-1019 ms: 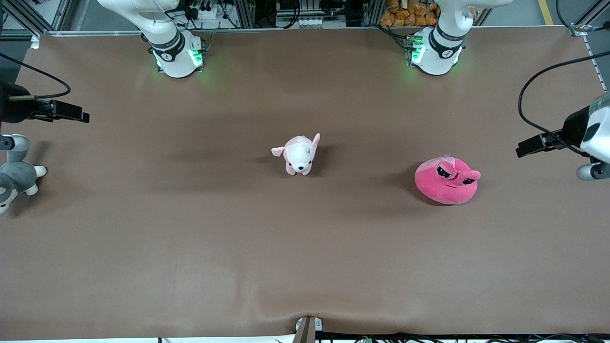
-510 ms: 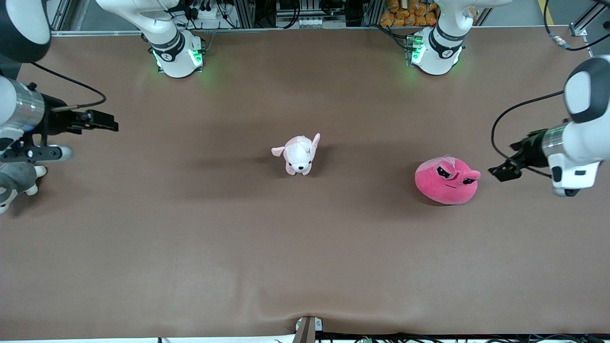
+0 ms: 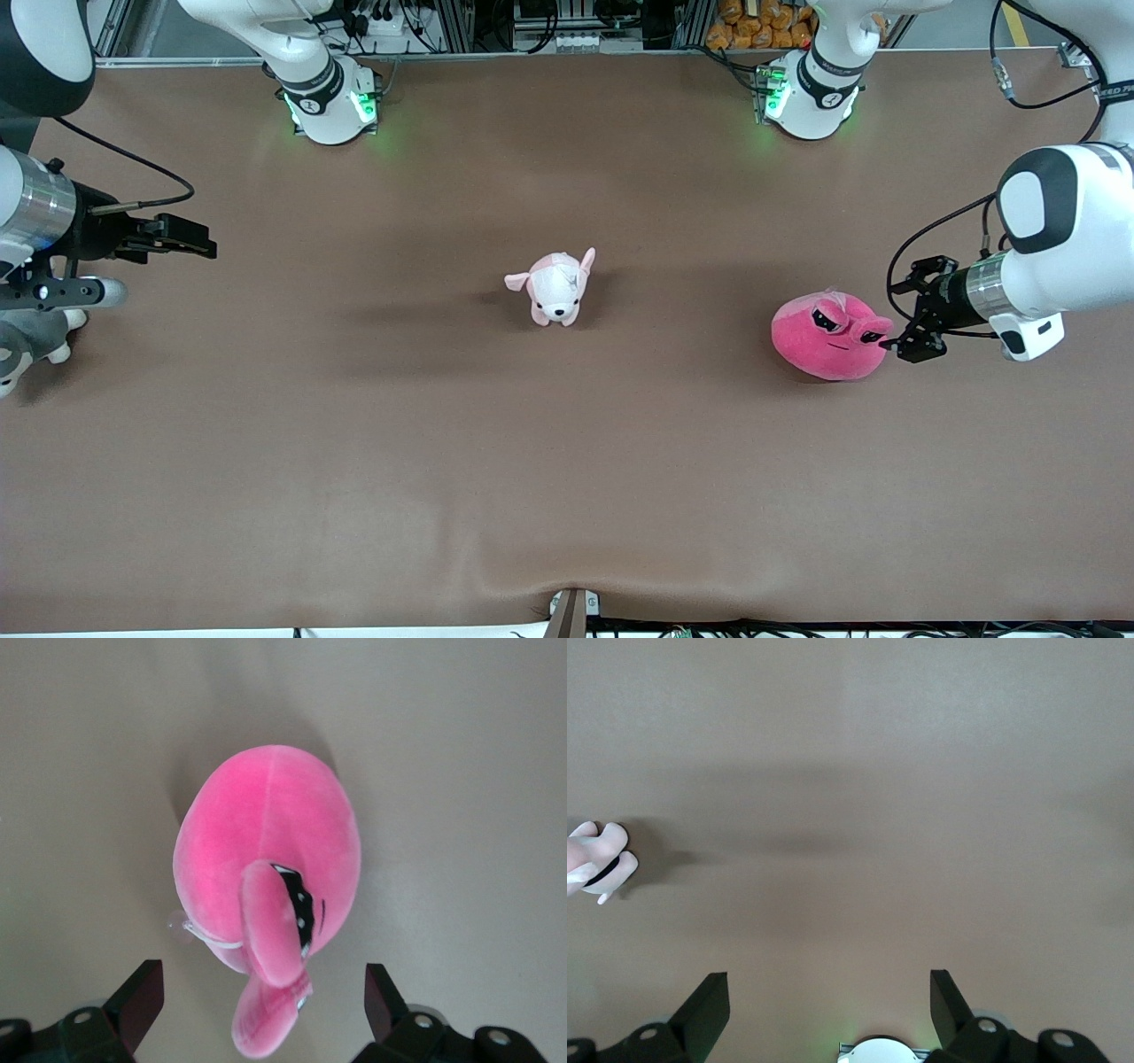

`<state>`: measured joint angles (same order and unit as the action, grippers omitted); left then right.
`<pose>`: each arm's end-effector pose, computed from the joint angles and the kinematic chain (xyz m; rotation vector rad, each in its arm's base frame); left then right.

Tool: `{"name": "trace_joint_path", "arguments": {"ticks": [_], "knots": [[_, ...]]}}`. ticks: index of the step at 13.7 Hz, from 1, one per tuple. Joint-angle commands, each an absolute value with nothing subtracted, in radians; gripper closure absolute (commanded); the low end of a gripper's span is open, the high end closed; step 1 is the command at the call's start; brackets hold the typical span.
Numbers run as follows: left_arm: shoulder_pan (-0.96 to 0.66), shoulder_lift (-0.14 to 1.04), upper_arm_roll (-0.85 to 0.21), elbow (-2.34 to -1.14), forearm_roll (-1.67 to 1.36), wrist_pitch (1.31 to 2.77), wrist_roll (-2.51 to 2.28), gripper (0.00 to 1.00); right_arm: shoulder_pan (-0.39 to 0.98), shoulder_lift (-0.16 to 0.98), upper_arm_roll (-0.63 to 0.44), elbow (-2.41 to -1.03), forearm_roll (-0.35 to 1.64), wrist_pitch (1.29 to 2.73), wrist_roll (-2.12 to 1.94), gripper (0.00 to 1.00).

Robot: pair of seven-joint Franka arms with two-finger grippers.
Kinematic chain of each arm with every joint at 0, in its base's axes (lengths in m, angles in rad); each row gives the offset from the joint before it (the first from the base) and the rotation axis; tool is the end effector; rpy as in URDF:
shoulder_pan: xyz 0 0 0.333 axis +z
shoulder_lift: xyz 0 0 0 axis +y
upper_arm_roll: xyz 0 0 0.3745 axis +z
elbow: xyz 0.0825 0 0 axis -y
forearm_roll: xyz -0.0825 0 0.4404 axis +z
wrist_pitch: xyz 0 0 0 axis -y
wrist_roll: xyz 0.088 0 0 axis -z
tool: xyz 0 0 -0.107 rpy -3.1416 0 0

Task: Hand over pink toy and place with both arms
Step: 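Reach the left gripper down to the pink plush and grasp it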

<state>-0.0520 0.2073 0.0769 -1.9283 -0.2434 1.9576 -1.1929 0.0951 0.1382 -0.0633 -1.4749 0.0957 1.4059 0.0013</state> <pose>0.6429 -0.0020 0.3973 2.3970 1.8792 -0.3940 0.6401 0.0348 0.6342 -3.0412 -0.0549 0.3180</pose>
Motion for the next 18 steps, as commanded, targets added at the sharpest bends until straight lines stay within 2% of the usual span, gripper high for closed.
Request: {"name": "trace_joint_path", "arguments": {"ticks": [1,8,10,11,12,15,16,18], "knots": [[-0.054,0.202,0.072,-1.973,-0.288,2.0,-1.229,0.0,0.091,0.126,-0.061,-1.476,0.097,1.391,-0.011,0.0],[-0.045,0.276,0.074,-1.96,-0.321,2.056,-1.232,0.01,0.097,0.126,-0.063,-1.496,0.097,1.367,-0.055,0.0],[-0.046,0.279,0.074,-1.953,-0.321,2.054,-1.233,0.24,0.092,0.126,-0.063,-1.493,0.094,1.374,-0.054,0.0],[-0.045,0.276,0.074,-1.951,-0.321,2.054,-1.233,0.39,0.091,0.127,-0.064,-1.493,0.089,1.381,-0.054,0.0],[-0.048,0.269,0.072,-1.951,-0.316,2.052,-1.233,0.56,0.087,0.126,-0.064,-1.491,0.087,1.411,-0.054,0.0],[-0.06,0.255,0.063,-1.907,-0.313,2.023,-1.236,0.95,0.083,0.127,-0.067,-1.491,0.052,1.531,-0.054,0.0],[-0.061,0.255,0.06,-1.879,-0.31,1.991,-1.238,1.0,0.08,0.126,-0.069,-1.49,0.045,1.534,-0.052,0.0],[-0.064,0.255,0.055,-1.798,-0.301,1.893,-1.236,1.0,0.078,0.12,-0.069,-1.485,0.044,1.531,-0.052,0.0]]}}
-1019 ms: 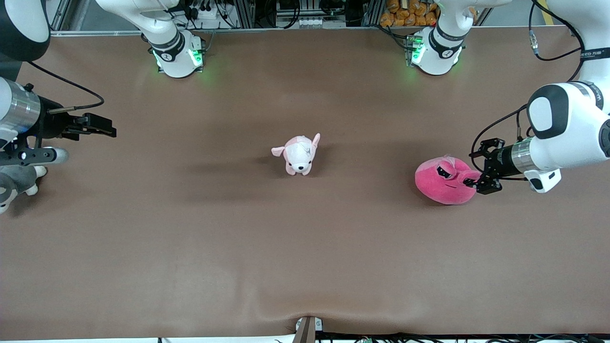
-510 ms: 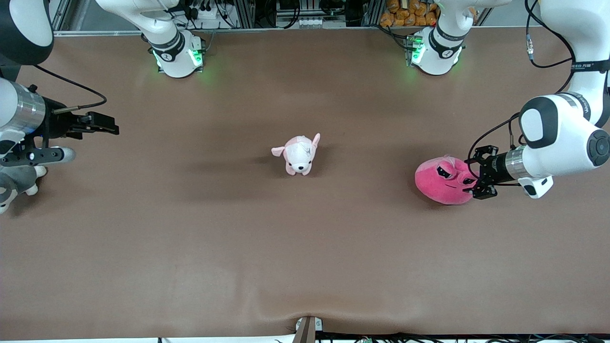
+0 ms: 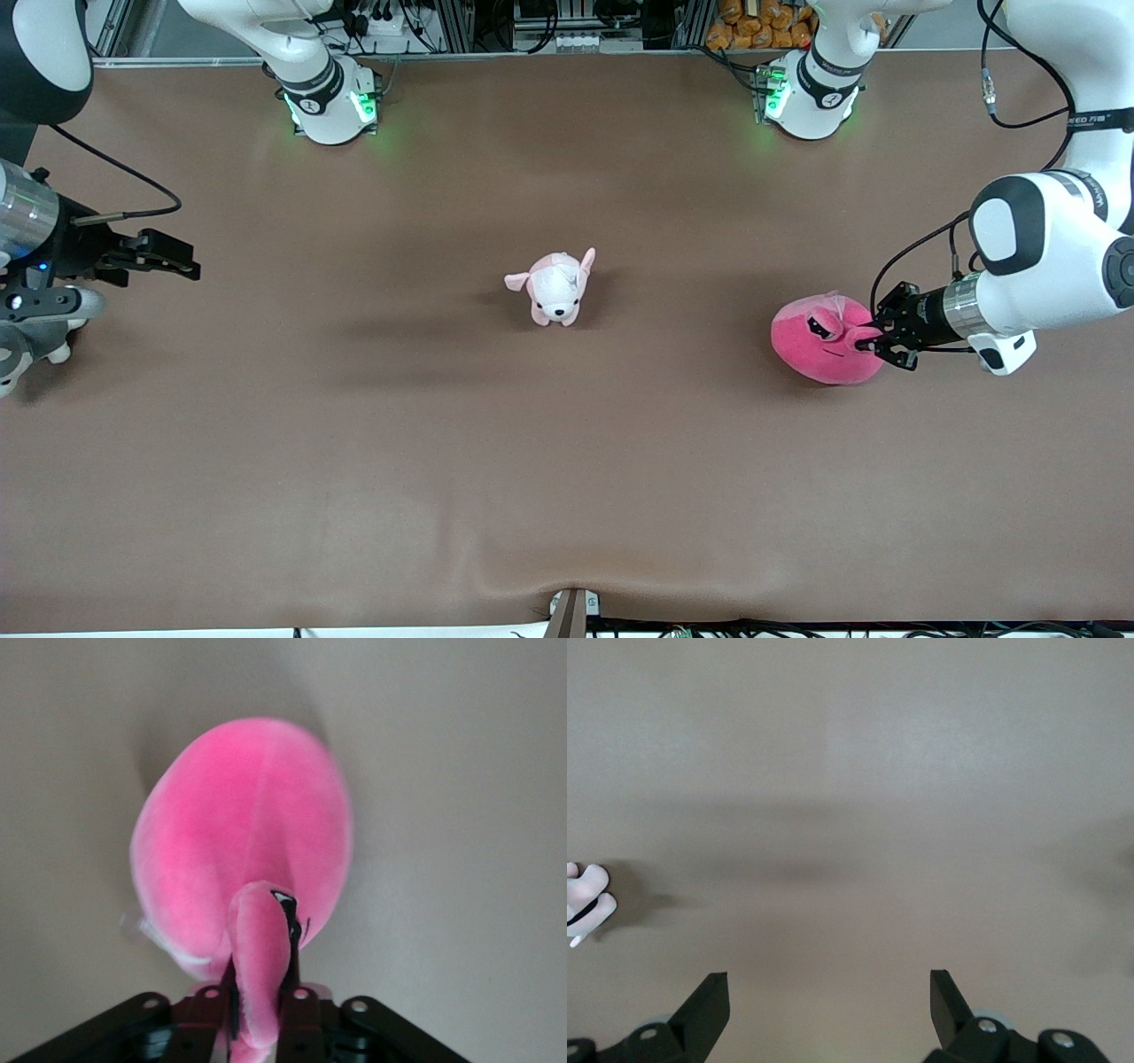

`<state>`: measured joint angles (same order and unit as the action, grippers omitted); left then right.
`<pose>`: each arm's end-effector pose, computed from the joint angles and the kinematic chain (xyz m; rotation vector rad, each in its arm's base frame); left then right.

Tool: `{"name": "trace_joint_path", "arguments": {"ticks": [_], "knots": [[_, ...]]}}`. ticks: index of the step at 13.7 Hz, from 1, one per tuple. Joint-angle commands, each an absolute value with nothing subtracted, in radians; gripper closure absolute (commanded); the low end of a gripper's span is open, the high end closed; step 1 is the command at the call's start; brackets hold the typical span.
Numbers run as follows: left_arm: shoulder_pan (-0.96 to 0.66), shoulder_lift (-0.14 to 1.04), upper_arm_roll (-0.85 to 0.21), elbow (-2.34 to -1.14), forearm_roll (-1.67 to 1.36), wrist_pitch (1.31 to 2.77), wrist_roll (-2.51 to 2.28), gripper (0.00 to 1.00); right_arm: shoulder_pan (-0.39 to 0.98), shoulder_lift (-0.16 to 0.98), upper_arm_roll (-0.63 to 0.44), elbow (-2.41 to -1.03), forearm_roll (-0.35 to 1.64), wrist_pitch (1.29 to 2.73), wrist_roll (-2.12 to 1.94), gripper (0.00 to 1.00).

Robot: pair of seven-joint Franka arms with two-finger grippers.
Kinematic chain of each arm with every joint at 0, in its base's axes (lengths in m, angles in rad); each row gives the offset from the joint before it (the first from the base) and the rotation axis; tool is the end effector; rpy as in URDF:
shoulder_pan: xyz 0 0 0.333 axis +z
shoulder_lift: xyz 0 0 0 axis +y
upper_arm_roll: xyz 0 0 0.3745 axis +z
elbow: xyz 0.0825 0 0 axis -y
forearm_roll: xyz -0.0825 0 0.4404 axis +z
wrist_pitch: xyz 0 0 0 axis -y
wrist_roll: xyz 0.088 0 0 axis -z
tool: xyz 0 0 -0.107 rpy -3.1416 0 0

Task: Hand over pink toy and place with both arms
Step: 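Lift the pink plush with the left gripper while the right gripper approaches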

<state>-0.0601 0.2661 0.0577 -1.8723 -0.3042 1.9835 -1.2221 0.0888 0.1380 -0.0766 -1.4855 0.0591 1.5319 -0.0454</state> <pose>0.6656 -0.0226 0.3885 2.3256 1.8867 -0.4074 0.6549 0.0182 0.6375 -3.0871 -0.0887 0.1397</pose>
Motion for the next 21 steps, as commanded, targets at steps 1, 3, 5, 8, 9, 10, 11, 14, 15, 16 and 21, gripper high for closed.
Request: {"name": "trace_joint_path", "arguments": {"ticks": [1,3,5,8,9,10,11,14,15,16,21], "knots": [[-0.067,0.255,0.054,-1.754,-0.295,1.841,-1.232,1.0,0.078,0.115,-0.069,-1.486,0.044,1.523,-0.052,0.0],[-0.078,0.255,0.045,-1.674,-0.293,1.763,-1.233,1.0,0.077,0.114,-0.069,-1.494,0.044,1.519,-0.051,0.0],[-0.106,0.253,0.038,-1.613,-0.288,1.706,-1.238,1.0,0.074,0.117,-0.068,-1.494,0.044,1.52,-0.049,0.0],[-0.144,0.255,0.038,-1.539,-0.288,1.626,-1.239,1.0,0.071,0.118,-0.067,-1.491,0.051,1.523,-0.045,0.0],[-0.156,0.255,0.038,-1.517,-0.288,1.602,-1.239,1.0,0.072,0.118,-0.067,-1.491,0.06,1.523,-0.044,0.0],[-0.169,0.255,0.038,-1.493,-0.29,1.577,-1.242,1.0,0.078,0.12,-0.066,-1.493,0.063,1.526,-0.043,0.0],[-0.182,0.255,0.037,-1.47,-0.29,1.556,-1.247,1.0,0.084,0.126,-0.063,-1.491,0.064,1.532,-0.043,0.0],[-0.245,0.25,0.034,-1.434,-0.302,1.543,-1.314,1.0,0.129,0.132,-0.06,-1.486,0.159,1.534,-0.058,0.0],[-0.273,0.25,0.029,-1.422,-0.302,1.543,-1.36,1.0,0.152,0.133,-0.06,-1.488,0.208,1.531,-0.078,0.0],[-0.293,0.25,0.02,-1.41,-0.302,1.545,-1.4,1.0,0.185,0.133,-0.06,-1.488,0.227,1.531,-0.119,0.0],[-0.308,0.25,-0.116,-1.356,-0.317,1.554,-1.609,1.0,0.371,0.137,-0.06,-1.488,0.232,1.667,-0.245,0.0]]}}
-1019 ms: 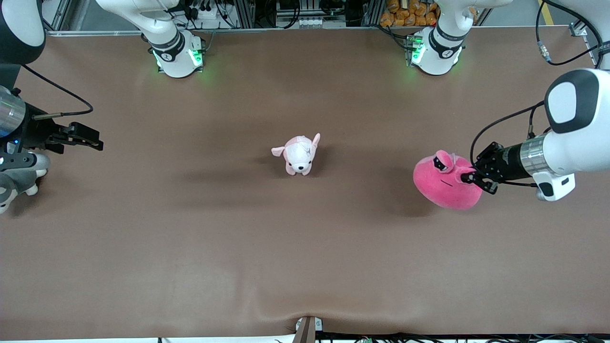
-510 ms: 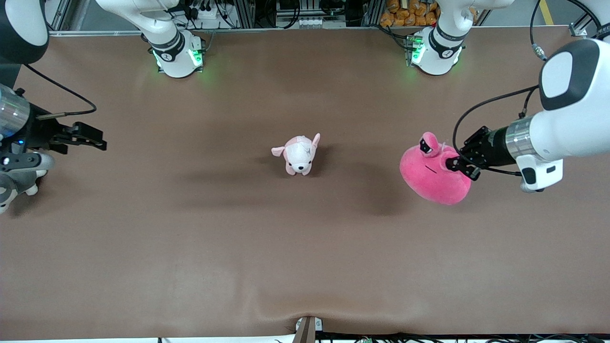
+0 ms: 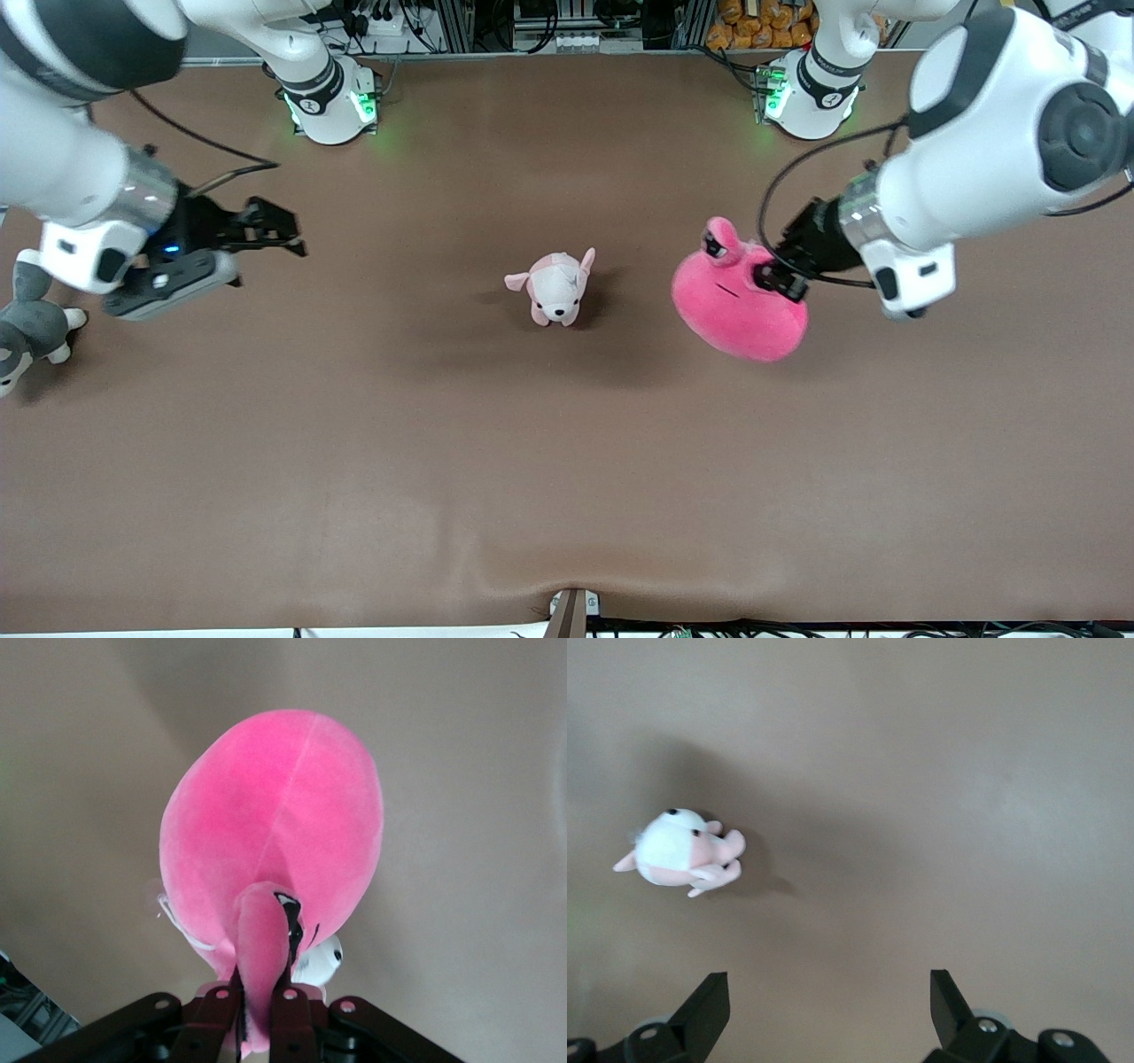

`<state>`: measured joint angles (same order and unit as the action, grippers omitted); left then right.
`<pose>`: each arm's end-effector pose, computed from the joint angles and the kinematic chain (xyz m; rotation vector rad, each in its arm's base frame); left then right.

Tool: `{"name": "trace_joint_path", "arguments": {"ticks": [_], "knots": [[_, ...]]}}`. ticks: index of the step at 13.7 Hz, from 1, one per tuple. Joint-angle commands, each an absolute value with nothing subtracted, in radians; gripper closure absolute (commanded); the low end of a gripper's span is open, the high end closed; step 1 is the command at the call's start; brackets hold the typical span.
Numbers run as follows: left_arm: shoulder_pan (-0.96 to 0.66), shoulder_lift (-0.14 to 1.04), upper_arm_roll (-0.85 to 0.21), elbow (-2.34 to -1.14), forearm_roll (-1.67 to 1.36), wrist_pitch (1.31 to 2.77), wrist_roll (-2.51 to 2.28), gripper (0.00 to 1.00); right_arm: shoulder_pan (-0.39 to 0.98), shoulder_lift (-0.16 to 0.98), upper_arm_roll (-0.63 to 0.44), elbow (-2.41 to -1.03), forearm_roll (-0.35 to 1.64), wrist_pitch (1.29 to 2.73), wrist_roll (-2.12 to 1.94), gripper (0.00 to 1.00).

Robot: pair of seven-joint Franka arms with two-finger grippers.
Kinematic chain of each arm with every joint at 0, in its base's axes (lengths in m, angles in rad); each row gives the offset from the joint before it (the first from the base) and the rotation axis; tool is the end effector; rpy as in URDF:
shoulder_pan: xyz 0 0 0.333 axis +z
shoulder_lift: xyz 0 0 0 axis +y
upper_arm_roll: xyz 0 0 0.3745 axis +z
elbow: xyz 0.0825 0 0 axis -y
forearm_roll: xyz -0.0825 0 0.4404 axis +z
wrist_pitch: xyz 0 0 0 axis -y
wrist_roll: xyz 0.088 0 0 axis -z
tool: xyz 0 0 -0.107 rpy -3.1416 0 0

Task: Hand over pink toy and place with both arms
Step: 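Lift the pink plush with the left gripper while the right gripper approaches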

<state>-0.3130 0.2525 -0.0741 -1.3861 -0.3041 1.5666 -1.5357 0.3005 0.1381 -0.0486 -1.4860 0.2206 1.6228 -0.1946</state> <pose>0.6375 -0.2871 0.6204 2.4929 1.6332 -0.4585 0.6382 0.1898 0.6468 -2.8590 -0.6323 0.0107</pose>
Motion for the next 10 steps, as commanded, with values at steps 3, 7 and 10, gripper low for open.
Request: {"name": "trace_joint_path", "arguments": {"ticks": [3,7,10], "knots": [[-0.308,0.252,-0.184,-1.355,-0.385,1.633,-1.803,1.0,0.51,0.147,-0.061,-1.489,0.236,1.804,-0.238,0.0],[-0.316,0.256,-0.245,-1.355,-0.449,1.773,-2.078,1.0,0.641,0.158,-0.061,-1.489,0.238,1.933,-0.227,0.0],[-0.318,0.267,-0.279,-1.358,-0.469,1.828,-2.17,1.0,0.736,0.158,-0.061,-1.489,0.236,1.942,-0.096,0.0]]}}
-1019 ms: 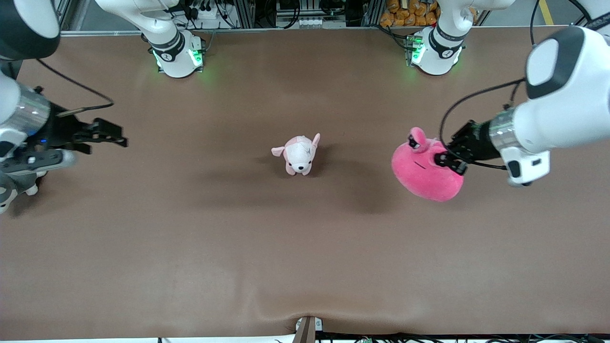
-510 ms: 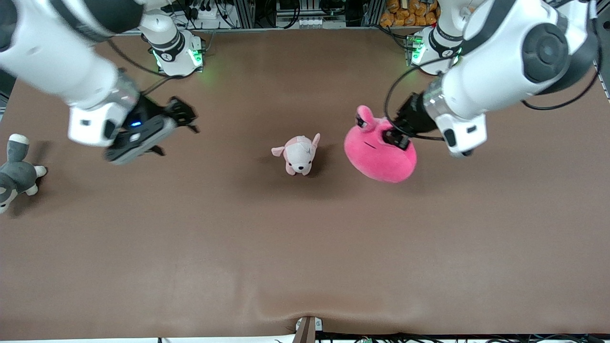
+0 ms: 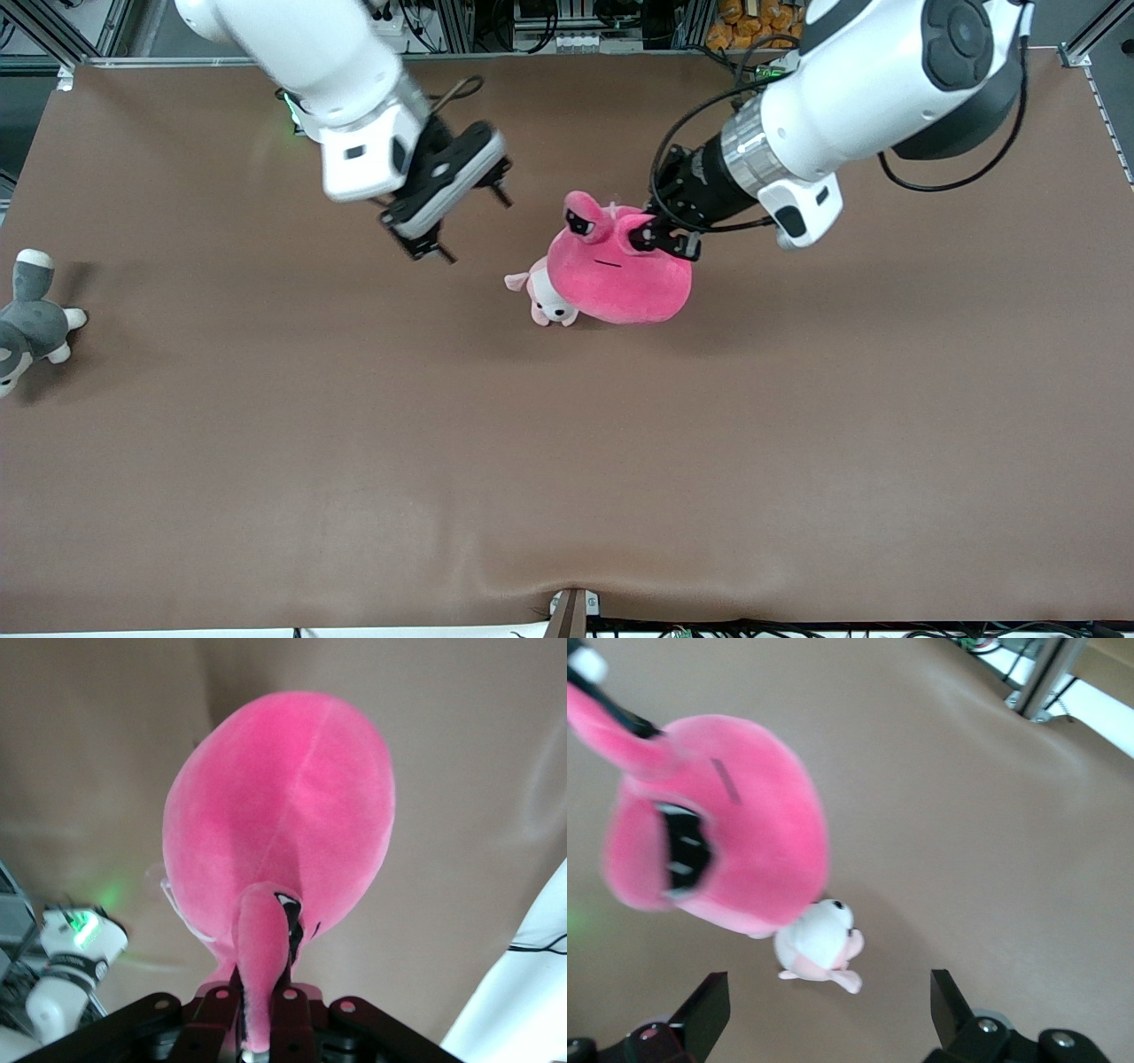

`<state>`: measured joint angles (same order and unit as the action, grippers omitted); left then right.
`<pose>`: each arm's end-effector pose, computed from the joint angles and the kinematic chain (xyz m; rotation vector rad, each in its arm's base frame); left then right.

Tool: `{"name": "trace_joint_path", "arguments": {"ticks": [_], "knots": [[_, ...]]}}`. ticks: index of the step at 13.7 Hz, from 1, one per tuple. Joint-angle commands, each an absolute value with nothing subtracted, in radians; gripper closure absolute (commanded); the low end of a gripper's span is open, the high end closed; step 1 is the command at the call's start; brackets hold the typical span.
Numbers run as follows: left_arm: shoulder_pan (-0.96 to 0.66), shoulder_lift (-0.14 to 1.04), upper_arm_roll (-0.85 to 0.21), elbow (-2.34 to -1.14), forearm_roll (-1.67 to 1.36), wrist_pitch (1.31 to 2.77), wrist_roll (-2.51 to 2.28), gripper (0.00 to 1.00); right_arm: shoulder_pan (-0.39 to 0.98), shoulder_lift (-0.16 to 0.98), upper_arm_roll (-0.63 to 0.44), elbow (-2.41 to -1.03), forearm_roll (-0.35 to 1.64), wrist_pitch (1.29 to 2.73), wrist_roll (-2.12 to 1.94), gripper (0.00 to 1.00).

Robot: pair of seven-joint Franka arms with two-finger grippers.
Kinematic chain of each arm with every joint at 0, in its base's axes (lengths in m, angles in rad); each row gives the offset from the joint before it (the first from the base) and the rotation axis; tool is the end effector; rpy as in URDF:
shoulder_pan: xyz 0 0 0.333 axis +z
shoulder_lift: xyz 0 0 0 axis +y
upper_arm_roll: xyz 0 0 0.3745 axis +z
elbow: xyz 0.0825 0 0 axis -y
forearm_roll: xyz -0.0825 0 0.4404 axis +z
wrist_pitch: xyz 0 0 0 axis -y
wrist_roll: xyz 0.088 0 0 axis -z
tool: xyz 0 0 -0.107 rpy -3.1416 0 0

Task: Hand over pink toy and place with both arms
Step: 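Grasp the pink plush with the right gripper beside the left gripper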

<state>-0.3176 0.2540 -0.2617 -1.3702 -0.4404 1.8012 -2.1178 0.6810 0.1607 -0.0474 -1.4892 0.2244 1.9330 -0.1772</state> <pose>0.5989 -0.4024 0.6594 1.9241 2.0107 -0.6390 0.5544 0.4299 0.6605 -2.6480 -1.0618 -0.3269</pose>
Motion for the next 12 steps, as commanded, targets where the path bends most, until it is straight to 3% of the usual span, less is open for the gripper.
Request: {"name": "trace_joint_path", "arguments": {"ticks": [1,12], "knots": [[-0.327,0.27,-0.285,-1.359,-0.466,1.839,-2.177,1.0,0.762,0.156,-0.061,-1.489,0.236,1.944,-0.048,0.0],[-0.351,0.273,-0.285,-1.362,-0.462,1.852,-2.198,1.0,0.792,0.207,-0.063,-1.488,0.164,2.026,-0.044,0.0]]}}
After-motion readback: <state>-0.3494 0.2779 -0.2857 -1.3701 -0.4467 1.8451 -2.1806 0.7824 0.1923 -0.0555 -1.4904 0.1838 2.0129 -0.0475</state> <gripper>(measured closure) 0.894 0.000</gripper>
